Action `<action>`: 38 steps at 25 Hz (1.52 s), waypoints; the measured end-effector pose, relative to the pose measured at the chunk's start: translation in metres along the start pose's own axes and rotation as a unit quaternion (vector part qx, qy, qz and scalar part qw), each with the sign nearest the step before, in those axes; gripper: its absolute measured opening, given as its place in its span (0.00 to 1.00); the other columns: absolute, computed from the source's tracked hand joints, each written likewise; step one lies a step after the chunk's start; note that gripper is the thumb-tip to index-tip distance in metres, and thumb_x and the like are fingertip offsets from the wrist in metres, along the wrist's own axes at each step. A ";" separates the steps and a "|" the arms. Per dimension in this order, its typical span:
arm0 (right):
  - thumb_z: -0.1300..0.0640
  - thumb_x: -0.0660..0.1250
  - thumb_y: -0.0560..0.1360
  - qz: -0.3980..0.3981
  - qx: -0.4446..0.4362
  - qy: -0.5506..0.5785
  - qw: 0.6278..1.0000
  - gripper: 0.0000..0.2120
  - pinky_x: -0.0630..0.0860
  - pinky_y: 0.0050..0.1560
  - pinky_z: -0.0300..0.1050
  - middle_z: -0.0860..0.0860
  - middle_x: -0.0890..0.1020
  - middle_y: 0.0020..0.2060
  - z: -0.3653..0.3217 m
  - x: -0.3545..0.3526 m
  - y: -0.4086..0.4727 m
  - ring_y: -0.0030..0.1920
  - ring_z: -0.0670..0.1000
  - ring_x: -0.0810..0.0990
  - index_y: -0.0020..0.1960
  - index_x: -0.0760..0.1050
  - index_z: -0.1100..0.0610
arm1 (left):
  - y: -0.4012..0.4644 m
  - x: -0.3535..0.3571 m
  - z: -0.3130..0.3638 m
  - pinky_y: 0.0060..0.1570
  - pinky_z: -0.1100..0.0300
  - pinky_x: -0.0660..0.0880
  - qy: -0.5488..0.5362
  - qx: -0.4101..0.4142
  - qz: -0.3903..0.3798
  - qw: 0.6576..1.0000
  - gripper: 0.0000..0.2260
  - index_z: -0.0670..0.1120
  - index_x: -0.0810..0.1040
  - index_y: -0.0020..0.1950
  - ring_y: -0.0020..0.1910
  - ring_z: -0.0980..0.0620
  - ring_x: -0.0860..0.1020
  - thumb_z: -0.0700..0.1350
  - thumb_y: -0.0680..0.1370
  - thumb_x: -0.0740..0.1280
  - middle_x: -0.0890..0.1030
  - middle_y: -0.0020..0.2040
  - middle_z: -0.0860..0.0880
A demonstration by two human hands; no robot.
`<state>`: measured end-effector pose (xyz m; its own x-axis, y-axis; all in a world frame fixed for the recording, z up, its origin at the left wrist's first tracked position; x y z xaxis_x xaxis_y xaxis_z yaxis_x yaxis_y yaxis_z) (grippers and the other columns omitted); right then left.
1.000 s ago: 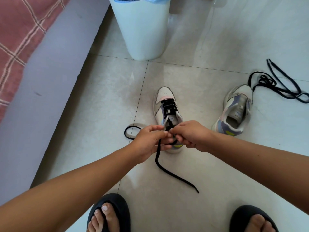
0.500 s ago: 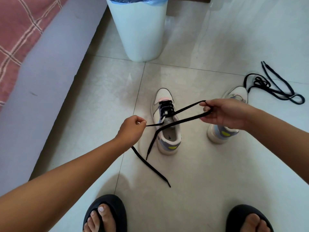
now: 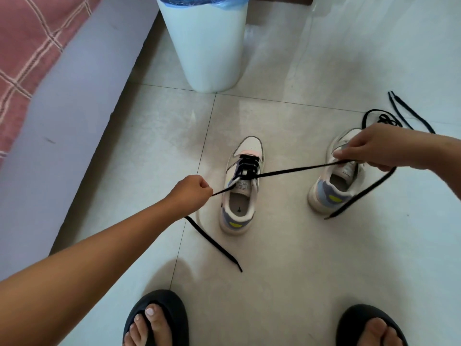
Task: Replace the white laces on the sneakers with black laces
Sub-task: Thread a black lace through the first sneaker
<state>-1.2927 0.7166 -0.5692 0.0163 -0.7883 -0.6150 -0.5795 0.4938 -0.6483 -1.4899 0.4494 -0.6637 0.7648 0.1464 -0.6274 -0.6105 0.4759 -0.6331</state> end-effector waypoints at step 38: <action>0.67 0.65 0.76 0.312 0.093 0.386 0.863 0.10 0.74 0.26 0.32 0.54 0.80 0.29 0.136 -0.040 0.038 0.25 0.46 0.77 0.56 0.74 0.69 | 0.058 0.019 0.003 0.25 0.59 0.62 0.246 0.359 0.250 0.865 0.12 0.38 0.72 0.39 0.31 0.38 0.75 0.31 0.63 0.73 0.74 0.39 0.39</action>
<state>-1.2042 0.8170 -0.6301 -0.8415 -0.3208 -0.4347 -0.1364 0.9047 -0.4036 -1.5104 0.4828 -0.7109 0.1534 0.1872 -0.9703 -0.4204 0.9010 0.1073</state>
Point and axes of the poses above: each hand's wrist, its own y-axis towards the middle knuckle, its own x-axis out of the palm, z = x × y, the point moved 1 cm from there along y, towards the middle knuckle
